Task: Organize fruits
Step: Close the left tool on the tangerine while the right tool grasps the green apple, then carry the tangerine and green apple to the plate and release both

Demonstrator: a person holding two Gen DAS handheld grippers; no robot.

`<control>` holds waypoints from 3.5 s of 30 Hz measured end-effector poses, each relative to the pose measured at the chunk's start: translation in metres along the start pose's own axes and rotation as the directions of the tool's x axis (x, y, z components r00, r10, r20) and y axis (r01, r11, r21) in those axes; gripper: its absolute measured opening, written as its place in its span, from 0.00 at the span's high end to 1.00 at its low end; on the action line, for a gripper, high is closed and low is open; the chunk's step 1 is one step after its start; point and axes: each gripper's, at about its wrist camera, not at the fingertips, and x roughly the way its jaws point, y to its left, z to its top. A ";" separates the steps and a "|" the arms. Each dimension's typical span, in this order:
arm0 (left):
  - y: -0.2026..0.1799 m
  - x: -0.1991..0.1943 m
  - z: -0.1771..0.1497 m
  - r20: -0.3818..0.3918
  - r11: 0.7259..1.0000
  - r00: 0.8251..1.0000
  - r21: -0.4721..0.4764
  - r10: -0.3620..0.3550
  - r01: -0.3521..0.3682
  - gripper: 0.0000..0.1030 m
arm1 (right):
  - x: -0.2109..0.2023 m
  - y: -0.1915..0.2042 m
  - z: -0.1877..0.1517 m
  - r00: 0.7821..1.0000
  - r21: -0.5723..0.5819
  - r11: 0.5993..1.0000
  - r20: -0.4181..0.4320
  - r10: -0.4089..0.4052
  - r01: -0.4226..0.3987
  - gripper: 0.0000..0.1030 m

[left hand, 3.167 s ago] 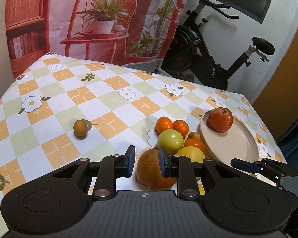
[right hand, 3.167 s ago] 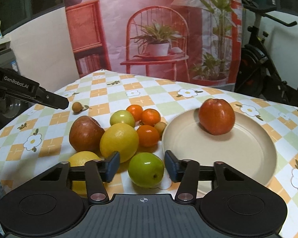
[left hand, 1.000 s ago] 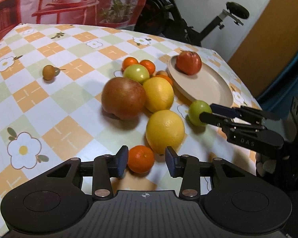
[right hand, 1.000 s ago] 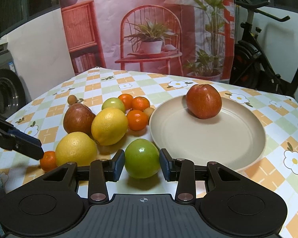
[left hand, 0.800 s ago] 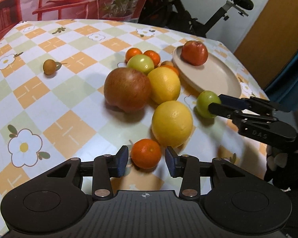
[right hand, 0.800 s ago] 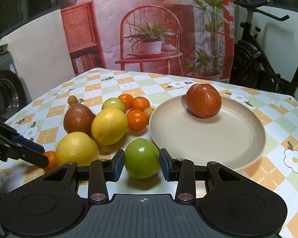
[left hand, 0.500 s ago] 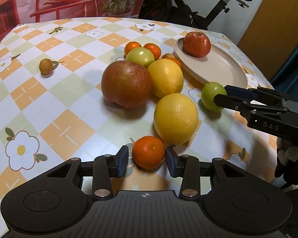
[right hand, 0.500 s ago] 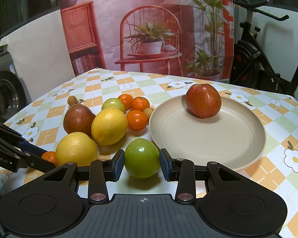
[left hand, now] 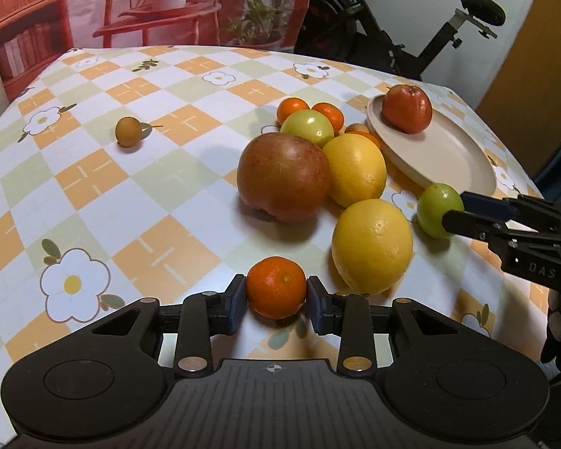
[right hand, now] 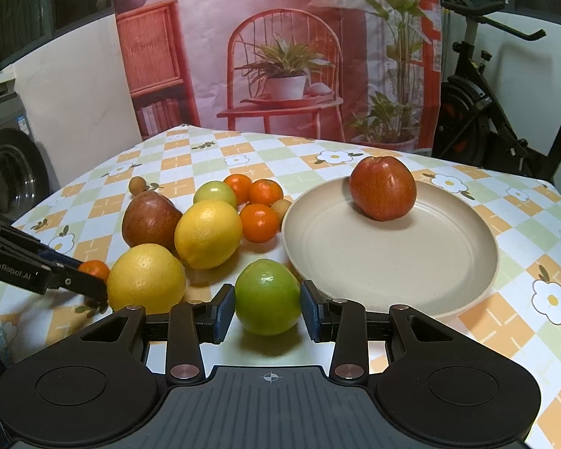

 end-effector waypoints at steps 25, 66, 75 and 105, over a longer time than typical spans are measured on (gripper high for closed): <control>0.011 -0.001 -0.006 0.040 0.998 0.999 -0.067 0.018 -0.015 0.64 | 0.018 0.011 0.008 0.998 -0.074 0.996 -0.040 -0.049 0.046 0.58; 0.011 0.000 -0.007 0.043 0.997 0.999 -0.076 0.014 -0.011 0.64 | 0.018 0.001 0.003 0.991 0.041 0.999 -0.128 0.031 -0.026 0.58; 0.010 0.000 -0.007 0.041 0.997 0.999 -0.071 0.022 -0.019 0.64 | 0.015 0.000 -0.001 0.991 0.060 0.998 -0.124 0.043 -0.036 0.58; -0.025 -0.063 0.091 0.306 0.999 0.952 0.038 0.008 -0.020 0.64 | -0.032 -0.054 0.074 0.992 0.041 0.999 0.125 -0.024 0.019 0.60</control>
